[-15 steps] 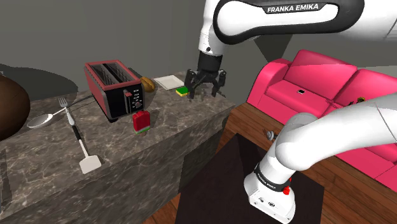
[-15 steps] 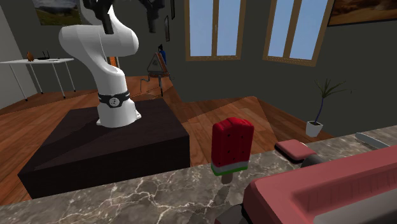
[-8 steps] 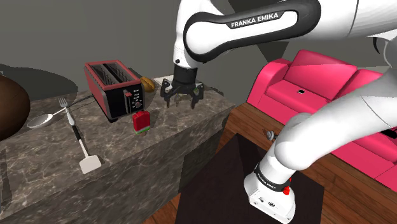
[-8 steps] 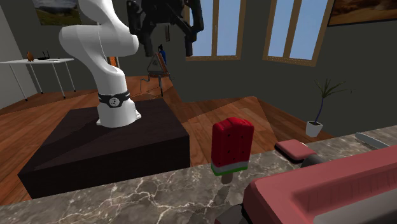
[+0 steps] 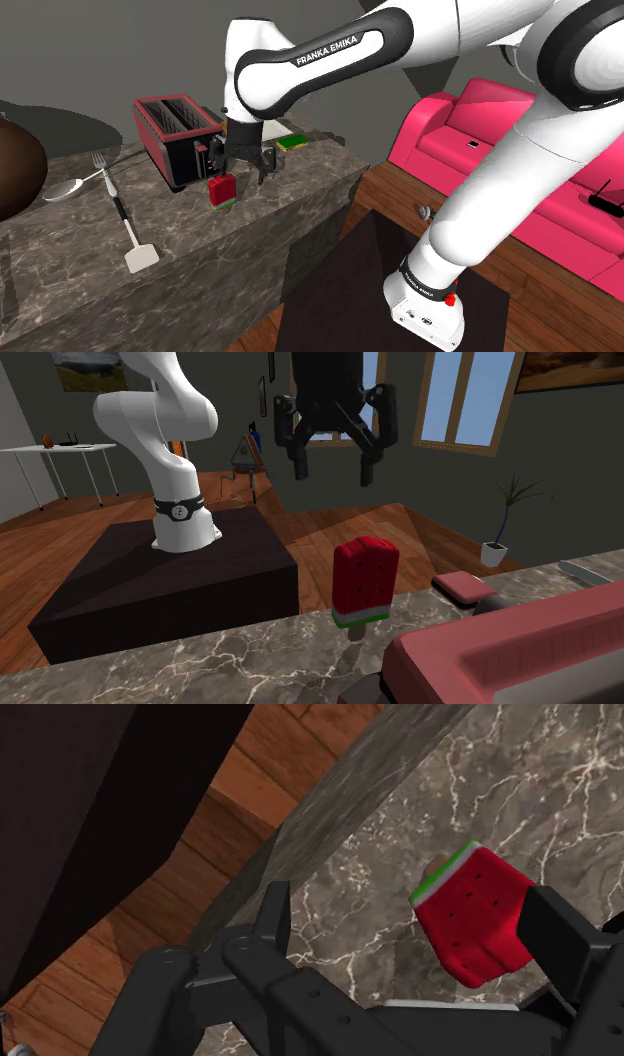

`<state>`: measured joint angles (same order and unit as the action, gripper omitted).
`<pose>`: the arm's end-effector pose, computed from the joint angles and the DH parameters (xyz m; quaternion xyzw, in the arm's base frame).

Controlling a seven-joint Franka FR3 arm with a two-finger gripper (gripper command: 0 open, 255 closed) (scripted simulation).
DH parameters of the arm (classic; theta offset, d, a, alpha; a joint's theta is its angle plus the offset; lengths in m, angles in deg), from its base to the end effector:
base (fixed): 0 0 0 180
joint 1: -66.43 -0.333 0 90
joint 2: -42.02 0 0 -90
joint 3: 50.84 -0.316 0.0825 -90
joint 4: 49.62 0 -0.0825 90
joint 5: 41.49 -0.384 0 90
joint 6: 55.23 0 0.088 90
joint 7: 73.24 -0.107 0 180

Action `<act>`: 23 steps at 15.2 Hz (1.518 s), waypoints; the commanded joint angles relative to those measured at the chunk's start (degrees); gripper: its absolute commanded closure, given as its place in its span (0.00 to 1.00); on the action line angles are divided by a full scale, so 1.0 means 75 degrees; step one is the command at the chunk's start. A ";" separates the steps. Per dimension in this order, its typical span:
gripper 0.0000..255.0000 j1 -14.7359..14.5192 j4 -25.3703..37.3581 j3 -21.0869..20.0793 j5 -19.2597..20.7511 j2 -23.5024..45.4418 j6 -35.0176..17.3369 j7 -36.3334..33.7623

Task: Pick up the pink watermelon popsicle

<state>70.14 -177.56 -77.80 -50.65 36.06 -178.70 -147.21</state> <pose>0.4656 0.2099 0.4121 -0.8828 0.4676 0.0270 0.0350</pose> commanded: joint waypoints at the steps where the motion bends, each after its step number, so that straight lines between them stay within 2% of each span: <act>1: 0.00 0.0062 0.0456 -0.0098 0.0319 0.0655 -0.0219 -0.0792; 7: 0.00 -0.0214 0.1917 0.0007 0.1347 0.2526 -0.0611 -0.2972; 16: 0.00 -0.0313 0.1636 0.0112 0.1581 0.2964 -0.1293 -0.3084; 17: 1.00 -0.0316 0.1642 0.0110 0.1583 0.2965 -0.1289 -0.3090; 23: 1.00 -0.0313 0.1647 0.0112 0.1583 0.2968 -0.1285 -0.3084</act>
<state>67.78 -165.19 -76.97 -38.79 58.30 -188.33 -170.34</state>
